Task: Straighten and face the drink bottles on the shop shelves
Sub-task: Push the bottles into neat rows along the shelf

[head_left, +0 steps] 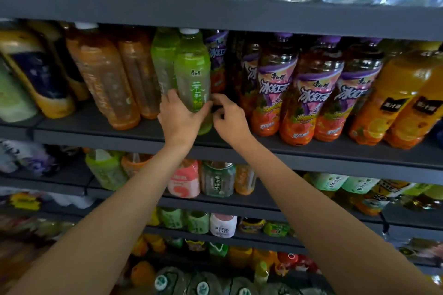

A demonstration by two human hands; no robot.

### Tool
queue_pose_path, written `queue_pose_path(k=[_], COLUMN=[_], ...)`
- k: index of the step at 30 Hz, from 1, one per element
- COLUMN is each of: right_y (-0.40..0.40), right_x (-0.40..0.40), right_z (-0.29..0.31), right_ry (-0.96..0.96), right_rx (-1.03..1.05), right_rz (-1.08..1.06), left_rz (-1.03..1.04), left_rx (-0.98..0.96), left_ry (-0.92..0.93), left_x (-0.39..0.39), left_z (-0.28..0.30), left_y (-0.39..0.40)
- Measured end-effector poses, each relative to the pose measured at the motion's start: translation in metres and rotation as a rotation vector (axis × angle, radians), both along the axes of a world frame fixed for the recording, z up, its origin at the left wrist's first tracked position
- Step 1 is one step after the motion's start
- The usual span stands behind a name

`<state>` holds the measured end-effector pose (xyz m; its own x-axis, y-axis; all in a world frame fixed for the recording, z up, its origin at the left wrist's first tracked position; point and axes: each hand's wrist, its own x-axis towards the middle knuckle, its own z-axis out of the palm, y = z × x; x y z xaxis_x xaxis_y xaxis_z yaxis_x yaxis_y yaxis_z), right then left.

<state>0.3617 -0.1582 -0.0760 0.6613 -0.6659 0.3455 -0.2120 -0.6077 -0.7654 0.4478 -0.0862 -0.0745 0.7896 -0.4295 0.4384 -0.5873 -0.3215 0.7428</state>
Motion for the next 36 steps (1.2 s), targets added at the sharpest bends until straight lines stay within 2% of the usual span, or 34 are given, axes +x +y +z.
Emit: queue_pose_path(k=[3,8,10,14,20,24,36], right_y=[-0.015,-0.037,-0.043,-0.053,-0.068,-0.058,-0.017], right_x=[0.0,0.04,0.064,0.102,0.127,0.13,0.071], right_z=[0.005,0.025,0.026,0.022,0.03,0.035,0.026], right_ry=[-0.042,-0.131,-0.143,-0.138,0.009,0.019,0.091], right_rx=[0.053,0.051,0.032,0.082,0.151,0.19,-0.028], right_rz=[0.01,-0.218,-0.278,-0.438,-0.604,-0.683,-0.665], left_rz=[-0.063,-0.013,-0.067,-0.185,-0.222,-0.251,-0.25], left_rx=[-0.005,-0.019,0.022,0.036,0.005,0.025,0.006], left_ry=[-0.028,-0.071,-0.052,-0.064,-0.107,-0.09,-0.067], left_x=[0.016,0.042,0.055,0.067,0.072,0.077,0.075], left_z=[-0.003,-0.001,0.001,0.0,-0.005,-0.006,-0.005], left_y=[0.021,0.052,0.056,0.057,0.052,0.046,0.045])
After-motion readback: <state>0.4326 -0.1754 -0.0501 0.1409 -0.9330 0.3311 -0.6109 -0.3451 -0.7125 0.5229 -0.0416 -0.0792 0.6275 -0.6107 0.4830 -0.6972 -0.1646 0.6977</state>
